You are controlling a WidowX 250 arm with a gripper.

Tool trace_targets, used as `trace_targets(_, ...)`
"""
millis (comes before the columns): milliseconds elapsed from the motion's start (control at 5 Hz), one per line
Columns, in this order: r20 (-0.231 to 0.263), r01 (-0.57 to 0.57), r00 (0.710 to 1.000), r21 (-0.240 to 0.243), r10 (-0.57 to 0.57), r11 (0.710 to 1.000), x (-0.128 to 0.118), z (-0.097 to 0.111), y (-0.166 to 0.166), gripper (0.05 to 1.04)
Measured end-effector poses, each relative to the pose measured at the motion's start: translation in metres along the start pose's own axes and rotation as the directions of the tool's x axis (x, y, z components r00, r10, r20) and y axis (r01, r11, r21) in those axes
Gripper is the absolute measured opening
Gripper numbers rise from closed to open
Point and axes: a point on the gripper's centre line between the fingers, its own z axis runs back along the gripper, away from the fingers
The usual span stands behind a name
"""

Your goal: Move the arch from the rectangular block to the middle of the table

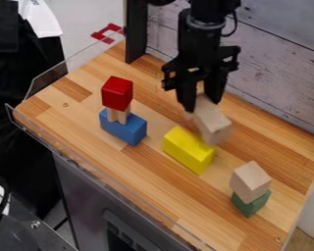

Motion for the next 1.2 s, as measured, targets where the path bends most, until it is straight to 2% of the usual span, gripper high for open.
trace_targets(400, -0.034, -0.146, 0.989, -0.038, 0.145, 0.988, 0.015, -0.020, -0.006, 0.530)
trace_targets(800, -0.070, -0.324, 0.945, -0.086, 0.319, 0.942, 0.020, -0.039, 0.001, 0.530)
trace_targets(1000, -0.049, -0.387, 0.922, -0.084, 0.384, 0.918, 0.020, -0.041, -0.001, 0.610)
trace_targets(1200, -0.046, -0.379, 0.925, -0.021, 0.378, 0.925, 0.018, -0.050, 0.004, 0.906)
